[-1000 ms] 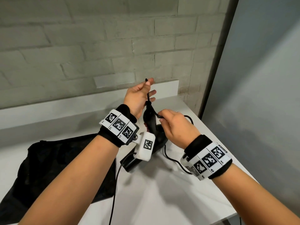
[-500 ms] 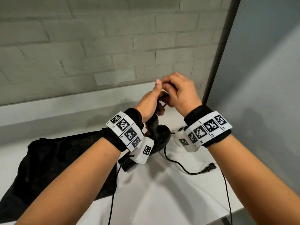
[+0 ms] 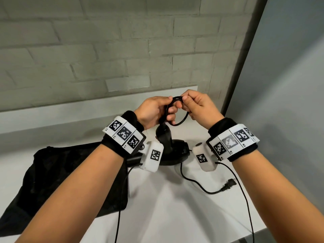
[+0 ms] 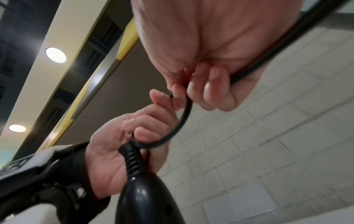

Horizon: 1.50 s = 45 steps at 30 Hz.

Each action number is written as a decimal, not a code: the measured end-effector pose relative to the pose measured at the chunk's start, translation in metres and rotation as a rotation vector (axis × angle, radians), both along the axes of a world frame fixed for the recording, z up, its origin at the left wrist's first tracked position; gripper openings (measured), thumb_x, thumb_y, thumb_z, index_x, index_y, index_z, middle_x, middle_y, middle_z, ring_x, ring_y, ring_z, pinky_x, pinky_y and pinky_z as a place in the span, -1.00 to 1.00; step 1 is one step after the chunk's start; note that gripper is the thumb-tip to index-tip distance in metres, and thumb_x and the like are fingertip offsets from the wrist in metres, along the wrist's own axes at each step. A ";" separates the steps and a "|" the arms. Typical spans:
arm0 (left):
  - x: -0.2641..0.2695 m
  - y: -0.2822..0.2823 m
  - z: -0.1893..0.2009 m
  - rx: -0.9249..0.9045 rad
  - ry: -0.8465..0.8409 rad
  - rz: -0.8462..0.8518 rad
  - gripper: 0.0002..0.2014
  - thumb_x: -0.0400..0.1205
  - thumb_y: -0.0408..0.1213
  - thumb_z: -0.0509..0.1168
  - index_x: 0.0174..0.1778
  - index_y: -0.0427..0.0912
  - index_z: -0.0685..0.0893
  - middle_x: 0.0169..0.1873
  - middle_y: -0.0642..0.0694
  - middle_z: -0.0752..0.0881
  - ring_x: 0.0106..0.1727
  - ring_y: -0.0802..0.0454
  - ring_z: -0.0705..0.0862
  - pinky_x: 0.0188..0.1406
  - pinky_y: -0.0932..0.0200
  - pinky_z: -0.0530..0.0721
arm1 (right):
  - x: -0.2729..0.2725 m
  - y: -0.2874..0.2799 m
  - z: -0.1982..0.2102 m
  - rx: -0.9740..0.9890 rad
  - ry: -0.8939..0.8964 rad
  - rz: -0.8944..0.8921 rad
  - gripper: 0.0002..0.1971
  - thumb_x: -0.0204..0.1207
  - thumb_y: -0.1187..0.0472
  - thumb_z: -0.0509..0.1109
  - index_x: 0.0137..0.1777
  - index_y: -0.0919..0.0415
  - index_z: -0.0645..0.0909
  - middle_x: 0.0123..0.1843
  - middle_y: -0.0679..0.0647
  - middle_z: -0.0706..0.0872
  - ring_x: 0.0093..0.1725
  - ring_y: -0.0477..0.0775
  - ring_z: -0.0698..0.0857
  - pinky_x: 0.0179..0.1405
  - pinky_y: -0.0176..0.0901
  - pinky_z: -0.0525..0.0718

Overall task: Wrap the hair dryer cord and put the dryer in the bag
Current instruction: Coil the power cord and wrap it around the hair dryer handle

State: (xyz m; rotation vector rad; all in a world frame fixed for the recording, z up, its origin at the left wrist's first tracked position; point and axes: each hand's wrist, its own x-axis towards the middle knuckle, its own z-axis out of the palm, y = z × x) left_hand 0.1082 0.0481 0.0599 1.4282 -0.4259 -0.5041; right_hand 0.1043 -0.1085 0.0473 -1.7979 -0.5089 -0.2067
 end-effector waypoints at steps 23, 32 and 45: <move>0.011 -0.004 -0.011 -0.291 -0.015 0.353 -0.55 0.73 -0.21 -0.23 0.01 -0.19 0.60 -0.22 -0.05 0.81 -0.26 0.07 0.78 -0.18 0.22 0.70 | -0.019 -0.015 -0.077 -0.509 -0.078 -0.349 -0.76 0.61 0.14 0.18 0.13 0.17 0.63 -0.27 0.07 0.71 -0.23 0.16 0.68 -0.11 0.02 0.68; 0.012 -0.008 -0.010 0.067 -0.202 0.355 -0.60 0.74 -0.13 -0.15 0.33 -0.28 0.40 0.03 -0.17 0.69 -0.06 0.00 0.68 0.01 0.20 0.59 | -0.031 0.004 -0.039 -0.391 -0.432 -0.172 -0.64 0.53 0.19 0.09 0.05 0.36 0.67 -0.22 -0.22 0.54 -0.17 -0.11 0.48 -0.10 -0.50 0.41; -0.001 -0.005 -0.004 0.257 -0.261 0.173 -0.40 0.73 -0.01 -0.18 -0.41 -0.22 0.60 -0.86 0.08 0.26 -0.77 0.16 0.21 -0.59 0.27 0.29 | 0.014 0.007 -0.006 -0.164 -0.224 -0.094 -0.77 0.52 0.23 0.23 0.01 0.33 0.64 -0.50 -0.31 0.65 -0.42 -0.41 0.60 -0.32 -0.62 0.44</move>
